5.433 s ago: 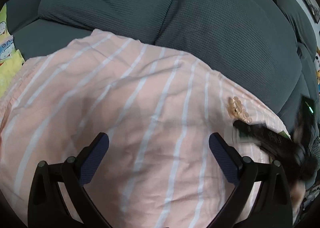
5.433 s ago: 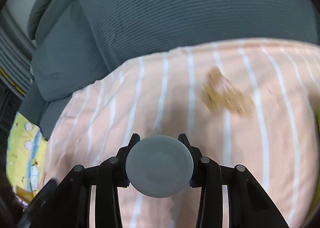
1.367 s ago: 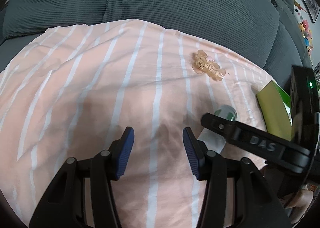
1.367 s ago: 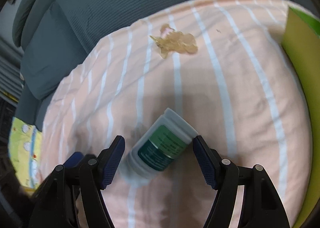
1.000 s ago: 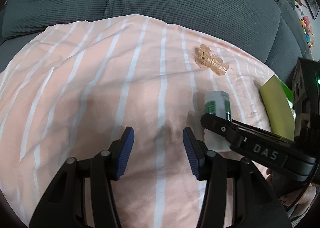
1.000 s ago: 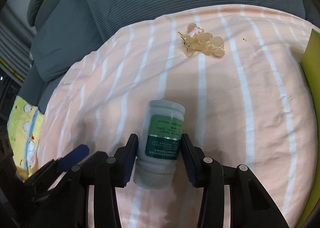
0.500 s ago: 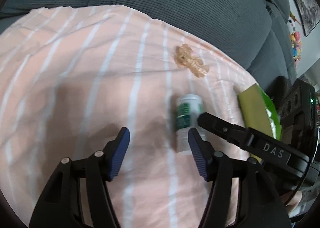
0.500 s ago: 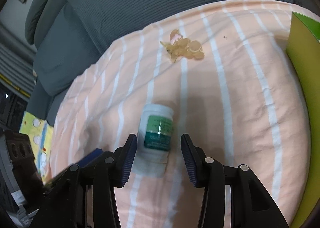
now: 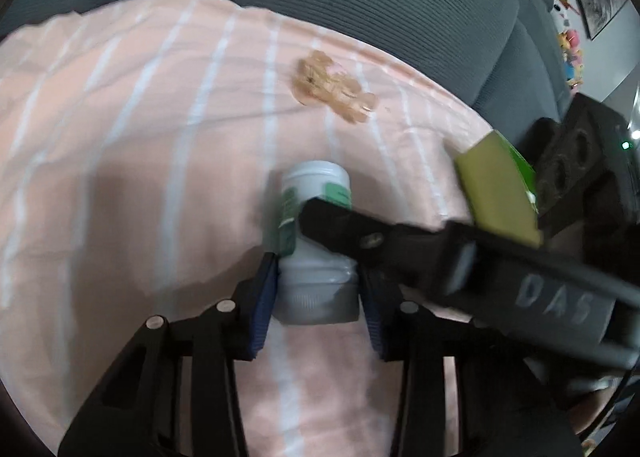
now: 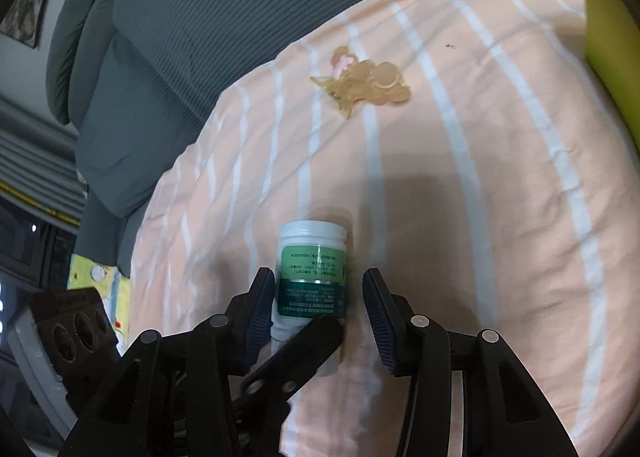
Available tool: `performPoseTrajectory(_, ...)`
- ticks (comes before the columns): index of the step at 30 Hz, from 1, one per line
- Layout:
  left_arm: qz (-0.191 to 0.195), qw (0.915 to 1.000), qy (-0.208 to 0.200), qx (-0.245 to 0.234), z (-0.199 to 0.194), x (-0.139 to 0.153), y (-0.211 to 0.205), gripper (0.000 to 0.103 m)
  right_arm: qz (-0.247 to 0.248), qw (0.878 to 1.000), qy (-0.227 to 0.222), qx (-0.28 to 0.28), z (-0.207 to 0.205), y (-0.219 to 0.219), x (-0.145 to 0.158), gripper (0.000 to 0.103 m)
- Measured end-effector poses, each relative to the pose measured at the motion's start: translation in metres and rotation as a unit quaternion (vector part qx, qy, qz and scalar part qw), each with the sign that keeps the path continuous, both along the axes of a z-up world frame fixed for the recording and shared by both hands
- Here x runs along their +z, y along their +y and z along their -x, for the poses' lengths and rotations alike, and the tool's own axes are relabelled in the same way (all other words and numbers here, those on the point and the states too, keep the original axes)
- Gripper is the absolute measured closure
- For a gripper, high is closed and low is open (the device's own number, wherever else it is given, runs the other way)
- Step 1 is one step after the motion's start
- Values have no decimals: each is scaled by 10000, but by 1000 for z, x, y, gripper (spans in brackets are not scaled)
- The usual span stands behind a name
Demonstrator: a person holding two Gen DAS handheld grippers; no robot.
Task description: Organize rigid objects
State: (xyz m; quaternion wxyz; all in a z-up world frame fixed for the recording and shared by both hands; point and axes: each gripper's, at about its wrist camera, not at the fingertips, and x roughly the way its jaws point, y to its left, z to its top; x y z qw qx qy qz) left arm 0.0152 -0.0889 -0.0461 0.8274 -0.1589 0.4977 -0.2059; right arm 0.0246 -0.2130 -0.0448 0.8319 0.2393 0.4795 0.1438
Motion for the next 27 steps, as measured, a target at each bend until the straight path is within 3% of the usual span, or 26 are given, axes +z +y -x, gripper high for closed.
performPoseTrajectory(5,-220,9995,-218,-63,6,6,-9,65,-180,9998,26,-59,4,-2,-4,56)
performPoseTrajectory(11,-237,9971,-688,-204,23,31,-20,65,-311,9984,-408,-241,26,-10,17,56)
performPoseTrajectory(19,-200,9873,-1480,-536,53,74,-50,65,-209,9921,-1096,-580,65,-29,63,56)
performPoseTrajectory(27,-32,9768,-1807,-1152,64,93,-114,65,-161,9805,-1471,-1290,101,-83,91,56)
